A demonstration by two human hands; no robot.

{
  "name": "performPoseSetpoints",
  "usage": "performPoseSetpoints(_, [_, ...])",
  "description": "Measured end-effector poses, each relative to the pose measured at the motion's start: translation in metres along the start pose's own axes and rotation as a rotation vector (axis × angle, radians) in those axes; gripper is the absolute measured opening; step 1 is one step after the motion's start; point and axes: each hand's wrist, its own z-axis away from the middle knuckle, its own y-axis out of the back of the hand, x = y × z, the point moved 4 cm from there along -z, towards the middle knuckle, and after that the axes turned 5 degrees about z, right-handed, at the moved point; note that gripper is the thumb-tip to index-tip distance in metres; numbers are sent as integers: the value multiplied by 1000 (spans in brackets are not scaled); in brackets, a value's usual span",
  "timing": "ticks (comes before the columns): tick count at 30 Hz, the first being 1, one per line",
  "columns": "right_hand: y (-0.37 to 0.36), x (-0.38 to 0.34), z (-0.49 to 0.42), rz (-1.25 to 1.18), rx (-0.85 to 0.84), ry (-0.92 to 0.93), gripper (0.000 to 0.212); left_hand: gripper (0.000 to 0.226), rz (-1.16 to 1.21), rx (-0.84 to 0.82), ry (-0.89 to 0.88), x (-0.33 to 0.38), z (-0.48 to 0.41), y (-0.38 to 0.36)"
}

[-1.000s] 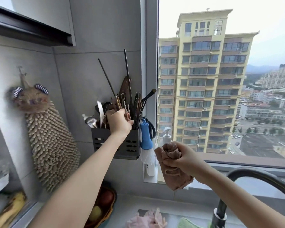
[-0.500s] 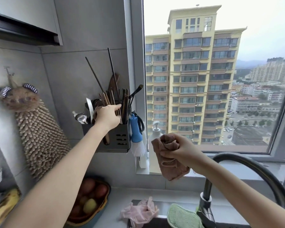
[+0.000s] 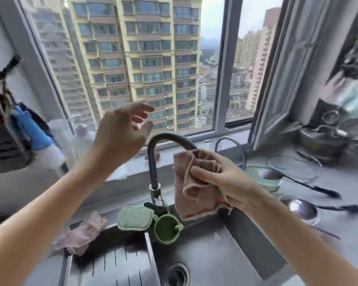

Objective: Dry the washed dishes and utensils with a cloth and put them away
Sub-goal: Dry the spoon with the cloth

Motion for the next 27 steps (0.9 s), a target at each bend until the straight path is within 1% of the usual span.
performPoseSetpoints(4, [81,22,49,-21,208,-65,56,30,147,-195,17,46,-3,-95])
performPoseSetpoints(6, [124,34,70,-16,311,-125,50,26,188,-268,11,69,-7,-142])
performPoseSetpoints(9, [192,48,101,19,502,-203,24,16,234,-407,53,97,-1,-213])
performPoseSetpoints(10, [214,50,111,53,563,-220,20,15,234,-470,72,104,5,-238])
performPoseSetpoints(13, [275,54,137,123,693,-265,17,16,199,-627,105,121,23,-306])
performPoseSetpoints(15, [309,57,151,140,739,-279,20,20,148,-702,139,124,31,-347])
performPoseSetpoints(17, [335,63,161,156,753,-310,25,26,85,-779,217,120,41,-386])
performPoseSetpoints(19, [355,70,168,158,745,-331,30,35,66,-859,368,112,58,-419])
performPoseSetpoints(20, [363,74,170,149,740,-341,28,39,104,-890,501,106,69,-433])
performPoseSetpoints(23, [381,88,171,111,723,-370,19,45,338,-979,1036,90,104,-461])
performPoseSetpoints(25, [388,99,170,107,709,-393,20,51,491,-1066,1275,87,122,-472])
performPoseSetpoints(26, [390,104,170,104,701,-401,21,52,571,-1069,1368,87,128,-477])
performPoseSetpoints(27, [391,110,170,89,694,-408,24,48,643,-1033,1436,89,132,-480])
